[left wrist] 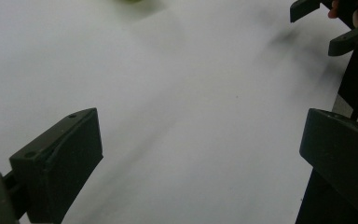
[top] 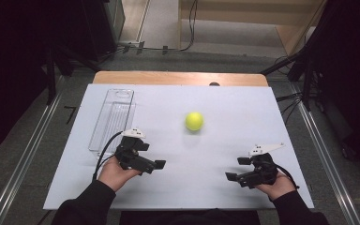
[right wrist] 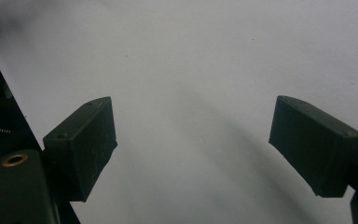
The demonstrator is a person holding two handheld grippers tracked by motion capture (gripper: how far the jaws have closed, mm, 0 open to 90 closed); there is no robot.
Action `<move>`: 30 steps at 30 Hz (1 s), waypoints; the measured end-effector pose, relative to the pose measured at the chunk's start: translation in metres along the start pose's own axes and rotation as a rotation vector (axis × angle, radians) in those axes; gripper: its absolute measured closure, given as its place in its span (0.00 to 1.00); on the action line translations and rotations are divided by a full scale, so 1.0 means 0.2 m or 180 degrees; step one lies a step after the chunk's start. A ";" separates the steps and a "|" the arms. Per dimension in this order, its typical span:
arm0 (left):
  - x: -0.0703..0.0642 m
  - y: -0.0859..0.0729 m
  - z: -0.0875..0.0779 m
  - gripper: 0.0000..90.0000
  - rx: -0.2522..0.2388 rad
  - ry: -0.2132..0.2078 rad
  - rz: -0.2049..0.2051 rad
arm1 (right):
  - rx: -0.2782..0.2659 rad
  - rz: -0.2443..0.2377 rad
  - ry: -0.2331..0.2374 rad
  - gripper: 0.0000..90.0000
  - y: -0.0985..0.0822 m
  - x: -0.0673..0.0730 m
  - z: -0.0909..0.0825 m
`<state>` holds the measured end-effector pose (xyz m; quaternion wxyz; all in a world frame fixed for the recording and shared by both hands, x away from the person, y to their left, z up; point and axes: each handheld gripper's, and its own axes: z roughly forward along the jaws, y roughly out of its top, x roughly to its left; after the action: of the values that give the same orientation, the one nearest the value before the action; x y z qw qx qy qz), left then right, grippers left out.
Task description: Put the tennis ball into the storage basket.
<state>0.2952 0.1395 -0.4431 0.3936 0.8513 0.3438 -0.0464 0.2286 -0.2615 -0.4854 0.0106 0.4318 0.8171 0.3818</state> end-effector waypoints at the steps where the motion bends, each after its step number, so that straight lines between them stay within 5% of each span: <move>1: 0.00 0.00 0.00 0.00 0.0000 0.0000 0.0000 | 0.0000 0.0000 0.0000 0.14 0.00 0.00 0.00; 6: 0.00 0.03 0.01 0.00 -0.0029 0.0012 -0.0006 | -0.0001 0.0000 0.0002 0.14 0.00 0.00 0.00; 14: -0.02 0.07 0.04 0.00 -0.0008 0.0340 0.0120 | -0.0005 0.0005 0.0008 0.14 0.00 0.00 0.00; 21: -0.01 0.10 0.06 0.00 -0.0017 0.0173 0.0054 | -0.0005 0.0018 0.0000 0.14 0.00 0.00 -0.01; 30: 0.02 0.14 0.09 0.00 -0.0027 0.0160 0.0008 | -0.0005 0.0022 0.0002 0.14 0.00 0.00 -0.01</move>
<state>0.3190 0.1169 -0.4383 0.3885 0.8510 0.3526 -0.0231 0.2284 -0.2627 -0.4849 0.0093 0.4345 0.8153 0.3826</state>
